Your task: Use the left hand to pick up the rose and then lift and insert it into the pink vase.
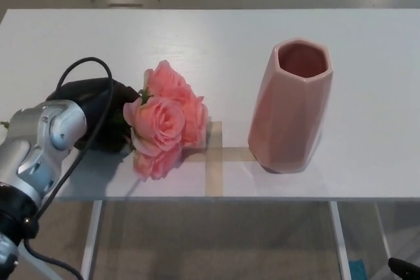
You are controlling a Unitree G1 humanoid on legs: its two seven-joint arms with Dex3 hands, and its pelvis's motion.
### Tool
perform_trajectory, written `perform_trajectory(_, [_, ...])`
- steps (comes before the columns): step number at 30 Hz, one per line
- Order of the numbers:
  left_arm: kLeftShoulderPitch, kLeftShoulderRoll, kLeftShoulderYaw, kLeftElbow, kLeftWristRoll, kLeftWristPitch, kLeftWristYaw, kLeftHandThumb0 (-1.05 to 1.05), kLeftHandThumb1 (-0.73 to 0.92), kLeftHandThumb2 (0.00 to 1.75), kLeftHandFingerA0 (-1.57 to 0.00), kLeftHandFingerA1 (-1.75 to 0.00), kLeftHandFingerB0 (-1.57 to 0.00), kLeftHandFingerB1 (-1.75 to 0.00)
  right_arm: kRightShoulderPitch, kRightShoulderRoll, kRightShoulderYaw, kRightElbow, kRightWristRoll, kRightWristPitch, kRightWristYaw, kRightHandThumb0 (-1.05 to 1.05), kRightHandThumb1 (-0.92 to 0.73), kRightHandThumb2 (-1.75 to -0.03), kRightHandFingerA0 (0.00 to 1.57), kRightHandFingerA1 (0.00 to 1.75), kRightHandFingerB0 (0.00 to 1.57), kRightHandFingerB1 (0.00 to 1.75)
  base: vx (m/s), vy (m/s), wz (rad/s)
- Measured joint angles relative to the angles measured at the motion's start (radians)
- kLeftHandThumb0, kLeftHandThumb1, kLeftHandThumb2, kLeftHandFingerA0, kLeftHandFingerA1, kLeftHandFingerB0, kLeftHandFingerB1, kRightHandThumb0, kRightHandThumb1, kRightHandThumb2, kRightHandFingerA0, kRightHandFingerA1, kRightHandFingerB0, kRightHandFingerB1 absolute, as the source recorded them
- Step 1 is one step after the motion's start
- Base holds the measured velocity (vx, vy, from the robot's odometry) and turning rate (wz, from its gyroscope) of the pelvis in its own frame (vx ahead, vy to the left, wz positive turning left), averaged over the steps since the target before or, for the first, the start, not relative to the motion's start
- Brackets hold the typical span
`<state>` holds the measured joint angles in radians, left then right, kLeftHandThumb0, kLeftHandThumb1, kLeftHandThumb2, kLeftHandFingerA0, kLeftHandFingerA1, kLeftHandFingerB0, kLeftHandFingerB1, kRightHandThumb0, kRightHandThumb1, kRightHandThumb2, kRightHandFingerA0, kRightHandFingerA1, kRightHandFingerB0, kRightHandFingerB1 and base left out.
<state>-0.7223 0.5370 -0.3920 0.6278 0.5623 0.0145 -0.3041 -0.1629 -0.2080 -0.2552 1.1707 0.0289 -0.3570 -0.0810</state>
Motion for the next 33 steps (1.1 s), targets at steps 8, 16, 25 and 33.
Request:
perform_trajectory(8, [-0.026,-0.021,0.129,0.0,-0.06,-0.028,0.017,-0.22,0.81,0.64,-0.84,-0.9,-0.79,-0.5,-0.001,0.0,0.001,0.001,0.0,0.0,0.001,-0.2,-0.61,-0.57,0.63,0.52,0.56,0.48,0.0,0.0,0.0])
perform_trajectory(16, [-0.129,-0.047,0.265,-0.037,-0.134,-0.021,0.017,-0.2,0.81,0.64,-0.69,-1.36,-0.82,-0.67,-0.001,0.0,0.002,0.001,0.0,0.0,0.001,-0.2,-0.61,-0.57,0.63,0.52,0.56,0.48,0.0,0.0,0.01])
perform_trajectory(25, [-0.256,-0.117,0.392,-0.117,-0.238,0.047,0.001,-0.19,0.81,0.67,-0.72,-1.57,-0.63,-1.24,-0.001,0.0,0.001,0.002,0.001,0.0,0.003,-0.21,-0.61,-0.57,0.64,0.52,0.56,0.48,0.0,0.0,0.0])
perform_trajectory(33, [-0.336,-0.192,0.45,-0.146,-0.337,0.146,-0.035,-0.23,0.82,0.66,-0.89,-1.48,-0.7,-1.11,-0.002,0.0,0.001,0.002,0.001,0.0,0.007,-0.21,-0.61,-0.57,0.64,0.52,0.57,0.48,0.0,0.0,0.0])
